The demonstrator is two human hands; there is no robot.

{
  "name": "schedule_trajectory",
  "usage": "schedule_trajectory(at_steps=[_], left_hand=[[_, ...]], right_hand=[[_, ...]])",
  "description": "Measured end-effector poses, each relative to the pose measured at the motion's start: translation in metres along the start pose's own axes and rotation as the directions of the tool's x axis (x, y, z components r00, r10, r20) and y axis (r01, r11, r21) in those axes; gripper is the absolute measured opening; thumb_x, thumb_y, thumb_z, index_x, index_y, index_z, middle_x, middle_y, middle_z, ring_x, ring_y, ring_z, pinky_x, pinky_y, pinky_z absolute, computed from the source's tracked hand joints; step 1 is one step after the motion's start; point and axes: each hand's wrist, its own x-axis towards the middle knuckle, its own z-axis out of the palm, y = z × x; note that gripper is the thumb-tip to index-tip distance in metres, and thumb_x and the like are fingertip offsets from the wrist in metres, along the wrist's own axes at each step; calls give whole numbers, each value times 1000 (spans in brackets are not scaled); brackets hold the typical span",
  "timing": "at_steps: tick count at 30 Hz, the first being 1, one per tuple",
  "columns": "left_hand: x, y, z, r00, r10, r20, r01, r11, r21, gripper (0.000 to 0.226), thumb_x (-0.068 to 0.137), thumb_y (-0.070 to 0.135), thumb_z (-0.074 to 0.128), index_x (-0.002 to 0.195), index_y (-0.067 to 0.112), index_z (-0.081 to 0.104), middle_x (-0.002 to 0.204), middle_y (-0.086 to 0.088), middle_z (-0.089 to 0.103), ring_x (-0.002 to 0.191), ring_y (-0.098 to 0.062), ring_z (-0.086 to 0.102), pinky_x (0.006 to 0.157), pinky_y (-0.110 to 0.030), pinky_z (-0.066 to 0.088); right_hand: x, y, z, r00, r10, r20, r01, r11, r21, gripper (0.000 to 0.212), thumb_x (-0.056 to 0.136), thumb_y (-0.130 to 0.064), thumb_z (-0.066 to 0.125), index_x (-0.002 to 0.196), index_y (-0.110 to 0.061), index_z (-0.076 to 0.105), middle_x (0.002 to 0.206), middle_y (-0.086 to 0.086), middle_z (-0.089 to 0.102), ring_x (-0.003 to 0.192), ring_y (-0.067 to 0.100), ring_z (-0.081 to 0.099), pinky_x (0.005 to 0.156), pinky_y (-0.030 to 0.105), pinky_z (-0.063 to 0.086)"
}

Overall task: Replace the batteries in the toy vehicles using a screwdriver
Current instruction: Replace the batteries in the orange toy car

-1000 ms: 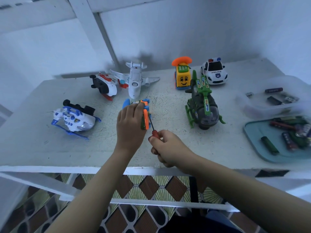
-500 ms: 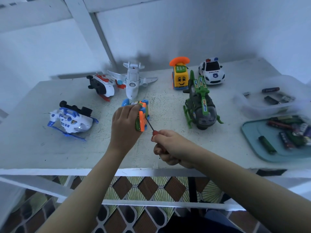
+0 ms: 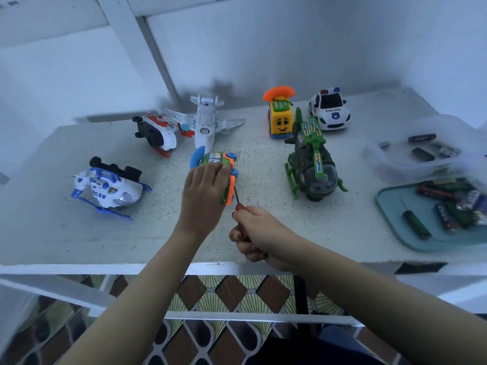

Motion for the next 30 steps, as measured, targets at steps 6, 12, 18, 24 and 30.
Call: schedule_trajectory(at_steps=[6,12,18,24,30], left_hand=[[-2,2,1,1000,0,4,0,1000,1,40,77,7,77,112,-2,61,102,-20,64,98,-28,46,85,-38,40],[-7,2,5,998,-65,-2,65,998,-14,43,79,9,78,116,2,56,105,-19,63,99,-29,49,86,-39,43],[-10,-2,0,972,-229,61,235,962,-136,50,72,10,81,115,-1,58,107,-19,64,95,-35,59,85,-40,47],[-13,-7,-7,962,-247,117,267,942,-203,57,66,7,87,114,-5,59,108,-20,64,95,-34,59,83,-42,50],[-11,-3,-5,980,-193,52,198,970,-138,54,68,8,84,114,1,59,106,-19,64,95,-32,55,84,-38,44]], right_hand=[[-1,2,-2,1000,-2,-18,2,1000,14,13,102,-20,31,92,-15,37,60,1,39,32,5,24,35,13,16],[-1,4,1,1000,13,-29,-12,999,47,19,103,-19,29,85,-17,35,61,1,38,32,5,24,35,12,16],[-4,3,-6,999,-11,-36,9,998,-67,14,101,-21,34,92,-19,45,60,1,38,33,6,25,35,12,17],[-2,-2,-16,997,-50,-60,41,988,-150,15,99,-19,38,89,-17,49,58,0,38,33,6,26,36,12,17],[4,-2,-9,998,-37,-49,31,992,-122,14,102,-21,34,91,-17,43,60,1,36,31,5,25,35,11,17]])
